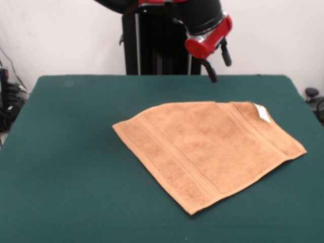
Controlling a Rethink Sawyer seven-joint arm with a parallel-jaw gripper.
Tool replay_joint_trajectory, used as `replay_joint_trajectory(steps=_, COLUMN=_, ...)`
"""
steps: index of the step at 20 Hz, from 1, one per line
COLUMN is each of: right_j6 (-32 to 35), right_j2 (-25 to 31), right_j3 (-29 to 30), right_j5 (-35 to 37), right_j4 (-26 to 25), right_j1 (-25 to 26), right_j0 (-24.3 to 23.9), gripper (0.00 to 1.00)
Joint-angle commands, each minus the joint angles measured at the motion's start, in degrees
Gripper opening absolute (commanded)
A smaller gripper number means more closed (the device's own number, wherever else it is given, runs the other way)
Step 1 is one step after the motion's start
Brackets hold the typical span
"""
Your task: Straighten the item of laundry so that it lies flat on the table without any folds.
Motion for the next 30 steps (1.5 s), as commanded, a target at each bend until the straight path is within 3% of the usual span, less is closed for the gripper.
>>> replay_joint_trajectory(steps=1, right_j6=-23.58, right_j2=1.55, right_j3=-1.18, right_j5=6.50, right_j4=-2.03, right_j1=0.07, right_j0=0.43, gripper=1.00)
replay_joint_trajectory(steps=5, right_j6=-28.83, right_j2=4.62, right_j3=-1.42, right_j5=8.82, right_j4=0.12, right_j1=0.52, right_j0=-2.26, gripper=1.00)
replay_joint_trajectory(steps=11, right_j6=-33.93, right_j2=4.94, right_j3=-1.43, right_j5=9.37, right_j4=-1.01, right_j1=1.78, right_j0=-4.08, gripper=1.00)
replay_joint_trajectory(steps=19, right_j6=-31.46, right_j2=2.80, right_j3=-1.97, right_j5=8.94, right_j4=-1.57, right_j1=-1.47, right_j0=-0.93, gripper=1.00)
replay_joint_trajectory(steps=20, right_j6=-31.23, right_j2=2.29, right_j3=-2.14, right_j5=8.69, right_j4=-1.50, right_j1=-1.81, right_j0=-0.51, gripper=0.00)
replay_joint_trajectory(steps=30, right_j6=-20.88, right_j2=-0.72, right_j3=-3.88, right_j5=3.64, right_j4=-3.21, right_j1=-4.57, right_j0=4.25, gripper=0.00)
